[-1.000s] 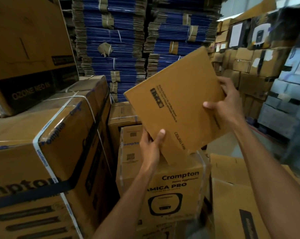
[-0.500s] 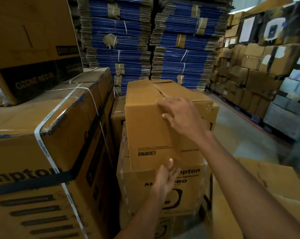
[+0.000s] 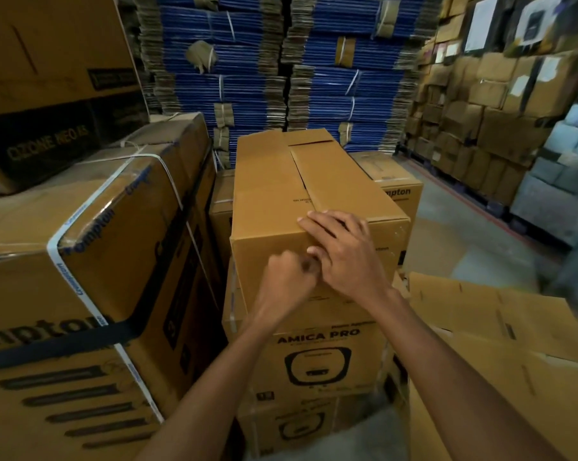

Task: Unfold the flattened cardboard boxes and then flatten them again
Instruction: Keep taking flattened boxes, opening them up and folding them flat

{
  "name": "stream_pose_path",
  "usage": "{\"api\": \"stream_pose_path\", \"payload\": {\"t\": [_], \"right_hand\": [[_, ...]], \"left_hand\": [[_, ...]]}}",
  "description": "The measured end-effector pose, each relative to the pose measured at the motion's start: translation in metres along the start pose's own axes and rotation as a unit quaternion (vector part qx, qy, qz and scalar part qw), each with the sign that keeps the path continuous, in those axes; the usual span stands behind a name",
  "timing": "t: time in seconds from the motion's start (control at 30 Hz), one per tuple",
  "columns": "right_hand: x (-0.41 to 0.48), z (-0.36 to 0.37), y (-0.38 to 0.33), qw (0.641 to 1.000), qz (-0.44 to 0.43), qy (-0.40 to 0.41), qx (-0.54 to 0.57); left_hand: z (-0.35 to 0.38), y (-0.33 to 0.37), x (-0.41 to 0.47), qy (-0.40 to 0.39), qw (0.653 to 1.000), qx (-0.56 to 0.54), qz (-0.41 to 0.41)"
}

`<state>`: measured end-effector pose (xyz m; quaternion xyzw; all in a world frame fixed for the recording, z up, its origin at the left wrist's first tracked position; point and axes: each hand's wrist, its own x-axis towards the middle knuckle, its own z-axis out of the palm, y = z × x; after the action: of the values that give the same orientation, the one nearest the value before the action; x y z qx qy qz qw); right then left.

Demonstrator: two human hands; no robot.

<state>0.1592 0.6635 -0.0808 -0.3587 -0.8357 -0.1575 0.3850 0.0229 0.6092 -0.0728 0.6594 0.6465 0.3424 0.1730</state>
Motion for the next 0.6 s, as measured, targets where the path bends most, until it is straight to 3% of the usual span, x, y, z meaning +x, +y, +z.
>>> {"api": "stream_pose_path", "payload": {"t": [0.13,0.2,0.37,0.6], "right_hand": [[-0.001,0.007,-0.005,0.997,0.025,0.053,0.041],[-0.002,0.009,-0.009,0.997,0.034,0.061,0.045],[0.014,-0.008,-0.017,0.993,0.095,0.022,0.067],[0.075,-0.028,-0.005,0.96,0.234,-0.145,0.045]], "left_hand": [[-0.047,0.019,0.011,0.194,0.96,0.078,0.184],[-0.06,0.022,0.029,0.223,0.946,0.114,0.208],[-0.064,0.004,0.092,0.012,0.979,0.183,0.093],[-0.051,0.013,0.122,-0.068,0.967,0.232,0.084]]}}
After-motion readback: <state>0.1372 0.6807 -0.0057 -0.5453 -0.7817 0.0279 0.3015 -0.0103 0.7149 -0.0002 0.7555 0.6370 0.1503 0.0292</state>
